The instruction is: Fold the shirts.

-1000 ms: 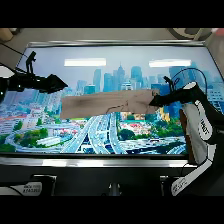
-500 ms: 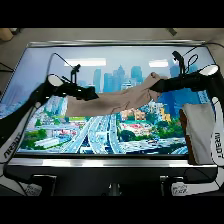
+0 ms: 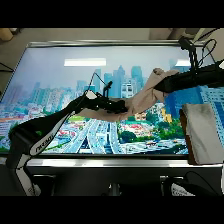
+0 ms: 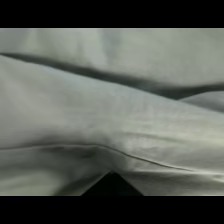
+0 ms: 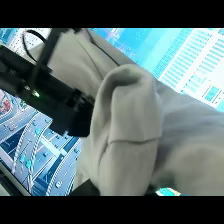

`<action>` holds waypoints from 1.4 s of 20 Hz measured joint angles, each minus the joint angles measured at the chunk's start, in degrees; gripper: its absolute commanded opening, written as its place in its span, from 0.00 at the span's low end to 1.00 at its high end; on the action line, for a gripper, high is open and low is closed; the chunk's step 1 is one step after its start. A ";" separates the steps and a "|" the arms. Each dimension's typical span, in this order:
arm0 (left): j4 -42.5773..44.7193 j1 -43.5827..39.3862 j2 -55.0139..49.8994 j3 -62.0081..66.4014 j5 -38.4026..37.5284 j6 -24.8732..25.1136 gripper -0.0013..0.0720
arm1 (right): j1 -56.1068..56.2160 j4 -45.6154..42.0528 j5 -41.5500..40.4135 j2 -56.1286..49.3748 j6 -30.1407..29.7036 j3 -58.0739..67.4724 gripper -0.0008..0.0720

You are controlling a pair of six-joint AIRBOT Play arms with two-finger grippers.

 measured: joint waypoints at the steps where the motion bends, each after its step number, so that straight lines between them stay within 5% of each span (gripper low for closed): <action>1: -0.63 0.24 -0.20 0.52 0.02 0.68 0.05 | 0.00 -0.46 -0.04 0.35 0.37 0.00 0.04; 12: 8.28 27.67 22.53 1.84 -10.64 2.36 0.05 | 18.34 5.79 -16.13 -12.44 2.82 0.00 0.07; 13: 8.46 30.03 25.46 1.86 -12.15 2.36 0.05 | 20.90 7.67 -18.10 -14.93 2.43 0.00 0.15; 15: 9.03 33.42 30.25 1.86 -13.68 2.36 0.05 | 25.75 12.33 -22.12 -20.24 1.95 -0.02 0.69; 16: 9.25 34.56 32.13 1.86 -14.67 2.40 0.05 | 27.52 14.27 -23.74 -22.29 1.70 -0.02 0.88; 18: 9.25 36.02 34.97 1.86 -15.91 2.60 0.05 | 29.51 17.22 -26.23 -25.22 1.01 -0.02 0.96; 21: 10.27 37.22 36.89 1.84 -18.10 2.75 0.05 | 27.74 16.63 -25.40 -25.64 0.17 -0.02 0.96; 28: 15.93 37.77 37.79 1.70 -20.87 2.84 0.05 | 11.72 -6.32 -9.44 -20.96 7.87 -3.19 0.95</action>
